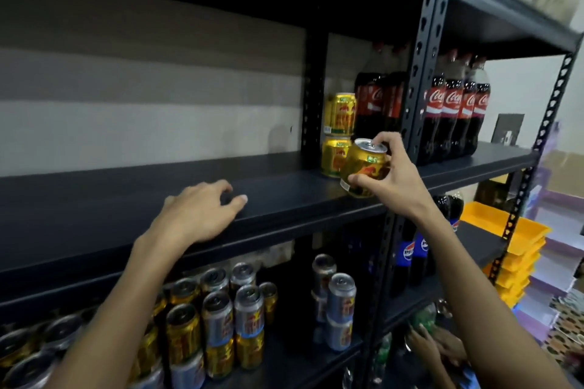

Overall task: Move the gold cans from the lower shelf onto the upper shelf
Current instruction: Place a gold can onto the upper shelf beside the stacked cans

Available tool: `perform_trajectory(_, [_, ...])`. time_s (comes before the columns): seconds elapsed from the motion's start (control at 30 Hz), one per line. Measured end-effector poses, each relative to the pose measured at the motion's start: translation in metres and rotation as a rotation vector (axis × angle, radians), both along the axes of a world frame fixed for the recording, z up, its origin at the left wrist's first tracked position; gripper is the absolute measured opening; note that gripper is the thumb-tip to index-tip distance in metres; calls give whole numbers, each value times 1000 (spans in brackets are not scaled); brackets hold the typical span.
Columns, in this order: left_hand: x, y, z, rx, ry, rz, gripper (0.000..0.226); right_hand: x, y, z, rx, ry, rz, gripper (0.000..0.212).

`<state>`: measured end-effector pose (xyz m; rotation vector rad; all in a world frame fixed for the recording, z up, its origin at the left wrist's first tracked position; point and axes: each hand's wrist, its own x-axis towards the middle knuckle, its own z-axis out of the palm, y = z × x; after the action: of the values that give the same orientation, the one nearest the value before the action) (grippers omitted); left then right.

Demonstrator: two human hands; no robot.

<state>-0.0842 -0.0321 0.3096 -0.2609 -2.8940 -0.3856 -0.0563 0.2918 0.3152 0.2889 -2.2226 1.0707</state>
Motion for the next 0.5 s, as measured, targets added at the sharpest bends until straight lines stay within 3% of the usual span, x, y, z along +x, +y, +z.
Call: perform_trajectory(0.5, [2, 2, 0, -51, -41, -10, 59, -52, 31, -3, -27, -78, 5, 54])
